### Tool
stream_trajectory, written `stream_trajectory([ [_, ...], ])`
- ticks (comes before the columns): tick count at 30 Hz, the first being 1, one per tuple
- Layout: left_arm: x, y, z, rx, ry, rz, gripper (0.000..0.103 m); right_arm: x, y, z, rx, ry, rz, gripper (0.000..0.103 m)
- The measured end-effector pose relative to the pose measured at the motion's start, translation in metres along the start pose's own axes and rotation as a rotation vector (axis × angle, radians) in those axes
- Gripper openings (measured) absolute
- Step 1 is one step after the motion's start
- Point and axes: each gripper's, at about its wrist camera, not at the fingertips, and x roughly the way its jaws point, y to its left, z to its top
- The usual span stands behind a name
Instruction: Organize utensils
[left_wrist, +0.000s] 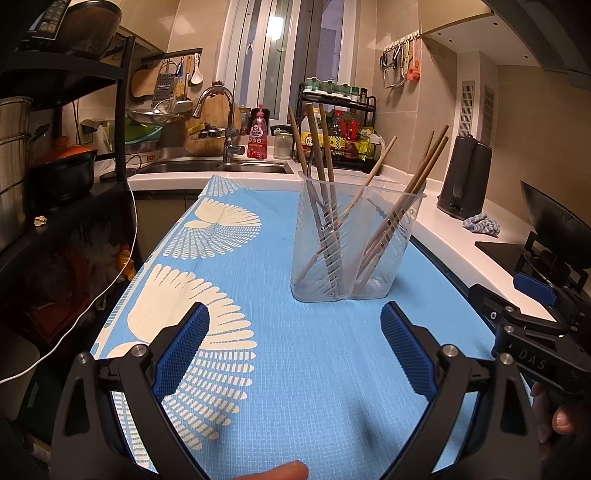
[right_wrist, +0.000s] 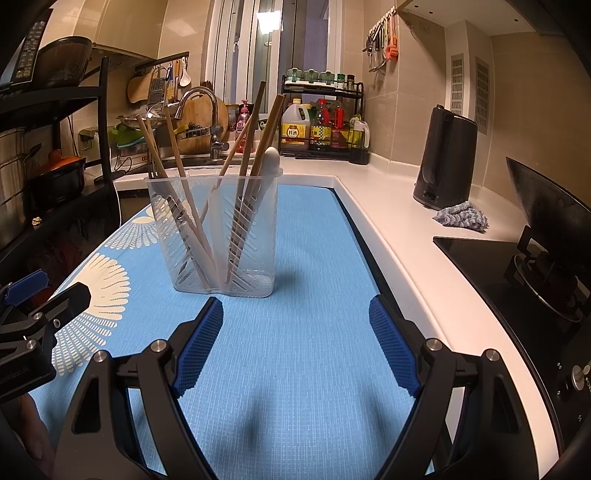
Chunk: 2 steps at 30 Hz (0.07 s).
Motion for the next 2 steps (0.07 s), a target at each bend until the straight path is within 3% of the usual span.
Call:
stream_trajectory([
  [2, -0.0001, 0.0007, -0.0006, 0.001, 0.001, 0.002, 0.091, -0.0001, -0.0001, -0.0001, 0.001, 0.000, 0.001, 0.080],
])
